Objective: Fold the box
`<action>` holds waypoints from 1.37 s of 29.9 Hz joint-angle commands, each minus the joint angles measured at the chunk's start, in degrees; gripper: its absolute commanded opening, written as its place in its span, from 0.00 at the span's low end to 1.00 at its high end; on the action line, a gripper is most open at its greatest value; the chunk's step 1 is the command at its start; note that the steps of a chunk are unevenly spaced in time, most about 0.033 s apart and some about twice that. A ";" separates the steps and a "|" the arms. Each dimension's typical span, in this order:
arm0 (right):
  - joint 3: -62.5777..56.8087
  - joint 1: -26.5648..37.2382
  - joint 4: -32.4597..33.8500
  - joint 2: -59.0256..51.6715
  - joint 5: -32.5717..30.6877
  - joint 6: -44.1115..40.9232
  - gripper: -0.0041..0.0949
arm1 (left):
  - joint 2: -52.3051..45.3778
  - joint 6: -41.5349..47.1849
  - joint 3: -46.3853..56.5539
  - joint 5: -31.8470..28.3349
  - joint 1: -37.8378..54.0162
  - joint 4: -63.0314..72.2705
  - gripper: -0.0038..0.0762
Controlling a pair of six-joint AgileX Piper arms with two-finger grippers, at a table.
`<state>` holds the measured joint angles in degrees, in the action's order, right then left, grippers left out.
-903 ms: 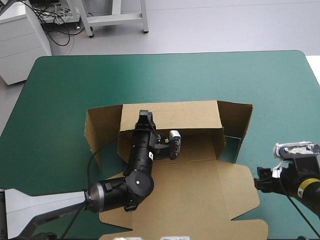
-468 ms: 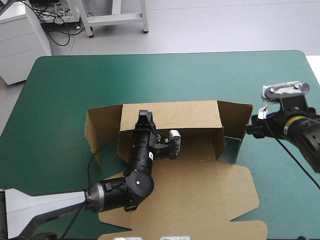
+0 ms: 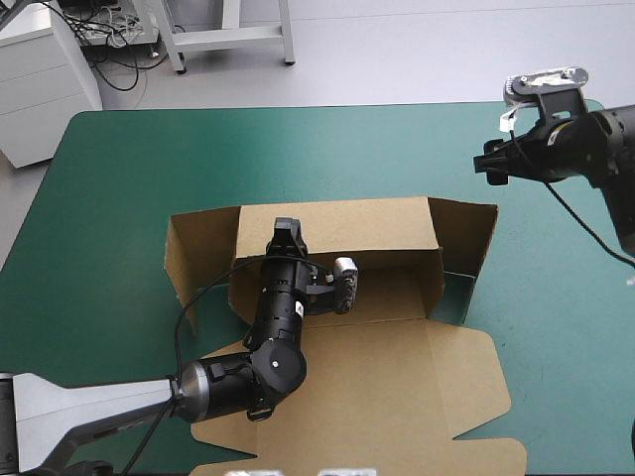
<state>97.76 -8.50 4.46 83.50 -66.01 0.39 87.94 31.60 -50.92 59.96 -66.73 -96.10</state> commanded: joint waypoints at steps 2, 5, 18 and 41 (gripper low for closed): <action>5.46 3.32 -4.78 4.00 0.55 3.55 0.86 | -1.96 1.70 -1.23 4.27 -0.31 -6.66 0.01; 6.67 4.02 -5.03 7.11 0.54 3.93 0.86 | -1.96 1.70 -1.37 4.97 -0.31 -6.66 0.01; 7.25 4.02 -6.61 12.58 3.32 4.08 0.86 | -1.96 1.83 -1.37 8.71 -0.31 -6.66 0.01; 10.41 4.02 -8.84 18.96 -5.41 7.70 0.86 | -1.96 1.83 -1.37 3.39 -0.31 -6.66 0.01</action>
<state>107.01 -4.92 -3.35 105.50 -71.04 7.15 87.94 32.92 -50.92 61.18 -66.73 -95.91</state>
